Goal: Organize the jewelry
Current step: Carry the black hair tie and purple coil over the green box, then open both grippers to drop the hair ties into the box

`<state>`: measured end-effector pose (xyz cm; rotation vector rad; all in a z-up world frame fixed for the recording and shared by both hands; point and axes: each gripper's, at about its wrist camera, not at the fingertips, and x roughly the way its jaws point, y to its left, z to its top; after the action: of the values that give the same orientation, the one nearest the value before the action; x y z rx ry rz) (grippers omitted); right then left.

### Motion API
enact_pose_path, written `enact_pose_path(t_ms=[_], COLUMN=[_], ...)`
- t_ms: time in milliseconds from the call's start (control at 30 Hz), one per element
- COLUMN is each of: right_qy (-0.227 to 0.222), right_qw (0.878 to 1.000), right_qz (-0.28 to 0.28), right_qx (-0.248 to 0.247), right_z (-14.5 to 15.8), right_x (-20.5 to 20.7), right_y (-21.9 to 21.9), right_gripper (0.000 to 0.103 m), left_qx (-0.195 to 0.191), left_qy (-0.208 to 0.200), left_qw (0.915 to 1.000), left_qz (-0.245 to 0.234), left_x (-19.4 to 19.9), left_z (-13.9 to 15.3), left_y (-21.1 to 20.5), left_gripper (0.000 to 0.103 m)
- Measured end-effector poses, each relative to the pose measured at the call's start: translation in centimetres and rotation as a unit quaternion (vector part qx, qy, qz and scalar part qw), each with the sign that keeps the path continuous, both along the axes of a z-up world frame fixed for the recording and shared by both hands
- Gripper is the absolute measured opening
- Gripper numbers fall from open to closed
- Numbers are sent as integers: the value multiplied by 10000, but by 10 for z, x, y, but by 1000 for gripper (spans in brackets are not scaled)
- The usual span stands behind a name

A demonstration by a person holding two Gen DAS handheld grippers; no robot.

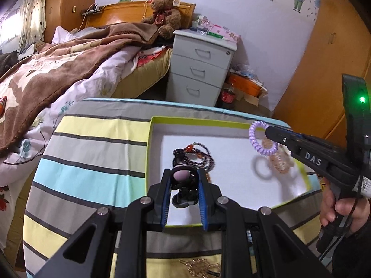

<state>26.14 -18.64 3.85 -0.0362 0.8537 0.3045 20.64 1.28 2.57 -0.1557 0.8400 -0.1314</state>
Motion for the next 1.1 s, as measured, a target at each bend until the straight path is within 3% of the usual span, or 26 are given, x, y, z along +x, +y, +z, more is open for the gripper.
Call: enact_pose_path(t_ms=[367,1100], right_qy=[265,432], right_qw=[9995,9988], right_qz=[52,6], right_qx=[-143,-234], right_z=[-28,-41], right_x=[21,33], right_y=[13,14], right_gripper=[10,10], left_qx=[107,51], left_qy=[140,437], left_qw=[9998,9990], left_qz=[-65,-27], left_x=[13,24], left_z=[-16,-33], left_y=[-9,-12], left_gripper=[22,24])
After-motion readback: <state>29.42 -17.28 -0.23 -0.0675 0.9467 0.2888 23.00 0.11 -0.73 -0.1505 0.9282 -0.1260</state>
